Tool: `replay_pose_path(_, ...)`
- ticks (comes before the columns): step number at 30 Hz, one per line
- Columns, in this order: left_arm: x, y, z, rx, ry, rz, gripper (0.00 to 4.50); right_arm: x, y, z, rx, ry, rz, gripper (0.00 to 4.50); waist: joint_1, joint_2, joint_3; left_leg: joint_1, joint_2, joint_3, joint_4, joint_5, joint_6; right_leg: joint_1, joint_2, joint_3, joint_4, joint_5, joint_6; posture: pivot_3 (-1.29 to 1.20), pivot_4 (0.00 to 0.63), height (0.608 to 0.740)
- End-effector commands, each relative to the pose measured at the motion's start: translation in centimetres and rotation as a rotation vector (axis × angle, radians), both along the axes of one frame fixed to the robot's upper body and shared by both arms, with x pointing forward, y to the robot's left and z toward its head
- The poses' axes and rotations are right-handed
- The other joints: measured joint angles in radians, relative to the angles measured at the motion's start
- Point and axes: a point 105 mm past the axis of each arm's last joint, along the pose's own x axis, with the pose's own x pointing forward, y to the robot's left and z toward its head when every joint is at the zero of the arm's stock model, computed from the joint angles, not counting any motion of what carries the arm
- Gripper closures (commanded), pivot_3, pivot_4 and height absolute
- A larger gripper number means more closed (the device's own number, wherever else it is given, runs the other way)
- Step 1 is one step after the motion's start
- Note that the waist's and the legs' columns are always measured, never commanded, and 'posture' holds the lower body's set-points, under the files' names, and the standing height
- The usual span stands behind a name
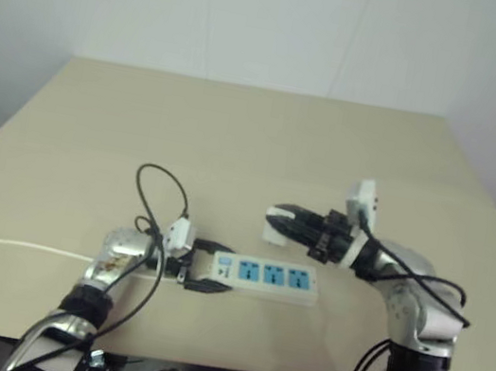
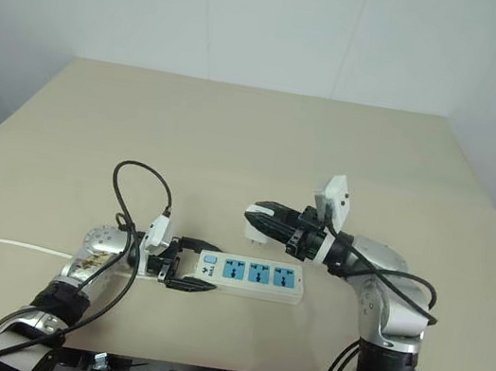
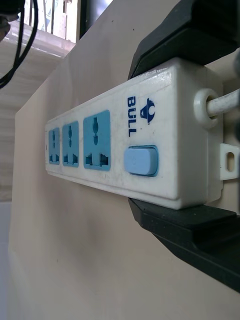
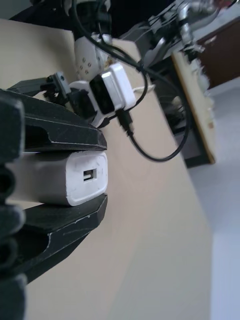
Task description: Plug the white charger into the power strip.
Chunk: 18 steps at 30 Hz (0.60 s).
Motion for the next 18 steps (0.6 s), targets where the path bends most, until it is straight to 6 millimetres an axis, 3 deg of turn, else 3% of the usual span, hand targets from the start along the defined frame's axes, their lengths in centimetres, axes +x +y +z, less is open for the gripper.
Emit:
replay_pose_path(1,-0.5,-0.5,-0.2,0.007,-0.012,-0.029,1.23,-0.8,0.6,0.5,0.068,-0.094,0.078,3.36,-0.002,0.0,0.0,0.0,0.0,0.0,0.0,0.0,0.0,0.0,0.0,0.0,0.0,0.0,0.0,0.0,0.15,0.74)
replay_pose_path(5,-0.7,-0.6,-0.5,0.006,-0.005,-0.03,1.23,-1.8,1.3,-1.4,0.072,-0.127,0.163,3.36,-0.002,0.0,0.0,0.003,0.0,0.0,0.0,0.0,0.0,0.002,0.0,0.0,0.0,0.0,0.0,0.0,0.15,0.74)
replay_pose_path(9,-0.8,-0.5,-0.6,0.007,-0.005,-0.03,1.23,-1.4,1.8,-3.2,0.018,-0.12,0.206,3.36,-0.004,0.0,0.0,0.005,0.0,0.001,0.0,0.0,0.0,0.004,0.0,0.0,-0.002,0.0,0.0,0.0,0.15,0.74)
replay_pose_path(18,-0.7,-0.2,-0.4,0.012,-0.01,-0.023,1.23,0.6,2.5,-3.3,-0.002,-0.164,0.239,3.36,-0.003,0.0,0.0,0.013,0.001,0.0,-0.001,0.0,0.0,0.011,0.001,0.0,-0.003,0.0,0.0,0.0,0.15,0.74)
